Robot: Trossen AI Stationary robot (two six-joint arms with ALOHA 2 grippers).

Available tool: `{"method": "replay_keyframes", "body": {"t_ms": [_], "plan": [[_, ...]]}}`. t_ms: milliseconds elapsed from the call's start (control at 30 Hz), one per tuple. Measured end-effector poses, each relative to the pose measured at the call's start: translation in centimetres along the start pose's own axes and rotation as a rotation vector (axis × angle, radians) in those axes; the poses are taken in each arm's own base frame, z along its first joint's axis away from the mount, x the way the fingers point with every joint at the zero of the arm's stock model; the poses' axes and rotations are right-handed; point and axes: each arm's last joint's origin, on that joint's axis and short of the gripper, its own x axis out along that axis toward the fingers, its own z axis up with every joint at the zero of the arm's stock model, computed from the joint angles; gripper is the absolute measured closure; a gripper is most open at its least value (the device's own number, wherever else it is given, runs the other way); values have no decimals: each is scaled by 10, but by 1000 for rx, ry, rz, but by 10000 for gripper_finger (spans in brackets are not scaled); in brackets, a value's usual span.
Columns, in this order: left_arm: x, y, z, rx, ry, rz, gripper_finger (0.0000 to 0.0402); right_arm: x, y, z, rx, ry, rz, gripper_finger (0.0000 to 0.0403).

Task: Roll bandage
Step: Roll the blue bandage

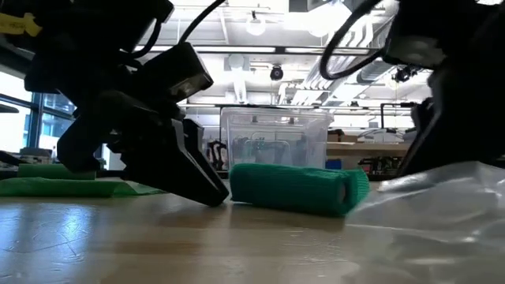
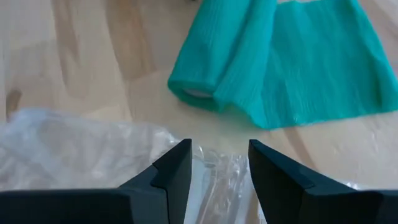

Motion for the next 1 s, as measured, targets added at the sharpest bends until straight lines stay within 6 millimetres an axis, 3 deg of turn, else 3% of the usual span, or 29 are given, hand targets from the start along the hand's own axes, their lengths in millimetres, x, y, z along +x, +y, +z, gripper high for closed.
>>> {"method": "replay_keyframes", "body": {"t_ms": [333,633,767,1000], "plan": [[6,5,7,-2,-77,-70,236,14,-11,21,-36,-34,-4,254],[12,4,5,-56,-132,-56,245,20,-15,26,-60,-16,9,254],[11,2,7,-75,-155,-58,270,19,-14,25,-62,-22,2,254],[6,-6,12,-97,-196,-95,351,9,-5,26,-73,-8,-12,254]]}}
